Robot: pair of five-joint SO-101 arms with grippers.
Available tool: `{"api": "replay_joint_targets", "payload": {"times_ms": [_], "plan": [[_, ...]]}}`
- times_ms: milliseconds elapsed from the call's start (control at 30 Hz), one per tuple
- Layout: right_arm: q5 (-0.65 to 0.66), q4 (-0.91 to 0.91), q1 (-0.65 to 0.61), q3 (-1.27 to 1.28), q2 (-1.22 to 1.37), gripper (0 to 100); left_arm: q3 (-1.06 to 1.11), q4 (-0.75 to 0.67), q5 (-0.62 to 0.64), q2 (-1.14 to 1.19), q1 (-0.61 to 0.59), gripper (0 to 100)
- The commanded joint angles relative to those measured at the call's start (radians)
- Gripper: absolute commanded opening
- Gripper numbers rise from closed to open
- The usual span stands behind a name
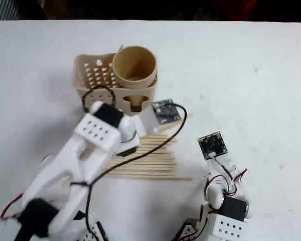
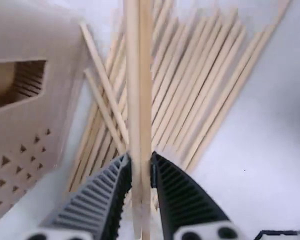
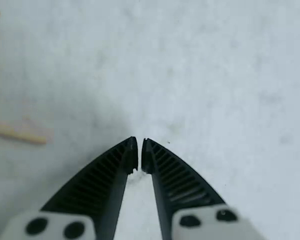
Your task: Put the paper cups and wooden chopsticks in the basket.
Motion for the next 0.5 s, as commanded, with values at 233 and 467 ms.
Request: {"api": "replay_joint_targets", "payload": {"times_ms": [233, 467], "plan": [[0.008, 0.005, 0.004, 0.009, -0.01, 3.3, -0.077, -0.037, 0.129, -0.478, -0.015, 2], [0.008, 0.005, 0.004, 0.009, -0.01, 3.3, -0.18, -0.224, 0.273, -0.55, -0.125, 2]]}}
